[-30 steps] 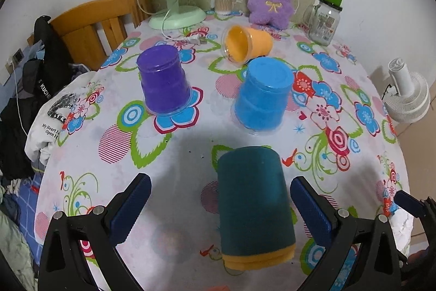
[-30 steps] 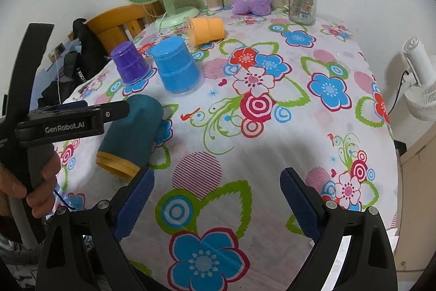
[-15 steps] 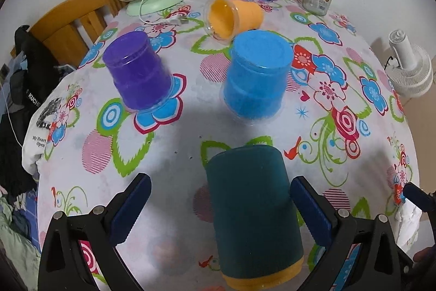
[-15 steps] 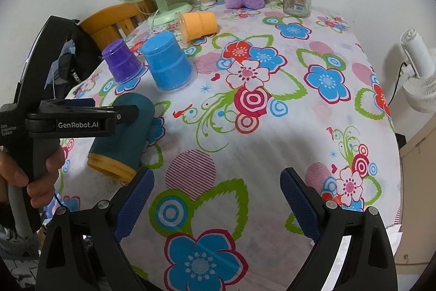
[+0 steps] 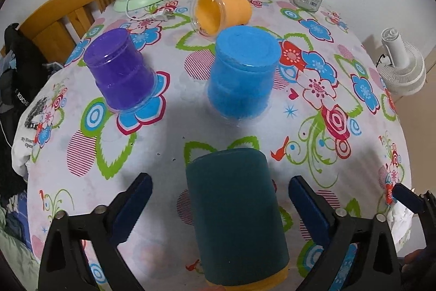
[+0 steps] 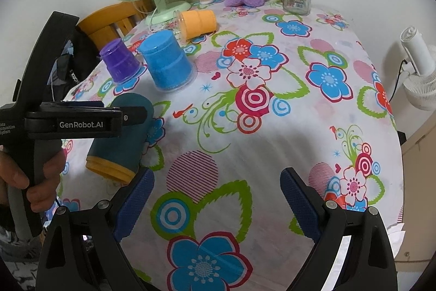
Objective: Flip cup upside down
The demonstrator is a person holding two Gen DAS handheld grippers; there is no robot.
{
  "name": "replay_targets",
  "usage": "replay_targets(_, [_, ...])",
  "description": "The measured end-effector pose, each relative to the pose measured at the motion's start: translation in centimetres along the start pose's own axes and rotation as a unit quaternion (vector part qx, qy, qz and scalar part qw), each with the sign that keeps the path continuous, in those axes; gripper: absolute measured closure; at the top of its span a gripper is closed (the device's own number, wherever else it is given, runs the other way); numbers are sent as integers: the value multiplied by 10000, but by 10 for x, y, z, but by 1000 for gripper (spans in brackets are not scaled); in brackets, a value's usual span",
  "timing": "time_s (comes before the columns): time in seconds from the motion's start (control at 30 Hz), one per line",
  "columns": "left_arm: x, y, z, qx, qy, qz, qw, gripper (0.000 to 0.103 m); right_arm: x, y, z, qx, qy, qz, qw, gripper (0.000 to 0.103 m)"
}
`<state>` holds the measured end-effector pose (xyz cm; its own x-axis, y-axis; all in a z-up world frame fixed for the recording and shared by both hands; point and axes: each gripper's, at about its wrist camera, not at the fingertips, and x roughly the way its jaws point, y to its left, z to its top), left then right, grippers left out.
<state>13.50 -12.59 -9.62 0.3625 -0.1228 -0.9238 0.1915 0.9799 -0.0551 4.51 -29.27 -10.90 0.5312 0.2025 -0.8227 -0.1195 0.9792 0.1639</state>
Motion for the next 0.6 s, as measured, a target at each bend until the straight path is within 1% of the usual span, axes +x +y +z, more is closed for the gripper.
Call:
replay_targets(0.13, [3,-1,0,1,62,-53,10000,14,1,0,0,4,8,2,10000,8])
replay_targets(0.17, [3,-1,0,4,59,-64,10000,19,1,0,0,4,14,5,10000,8])
replay_targets(0.2, [3,-1,0,31,24,-99,9999,28,2,0,-1,7,25,5,10000,8])
replay_targets(0.23, [3,-2,-1,67,10,-139,9999,31,2,0,-1,10,33,10,10000,8])
replay_targets(0.43, [-2,-3,-4,13,-102,-247,9996,34,1,1,-2,14,28,25,10000,8])
replay_targets(0.6, [-13,-3,-6,9,-225,-321,9992,35,-1,3,-3,25,-4,33,10000,8])
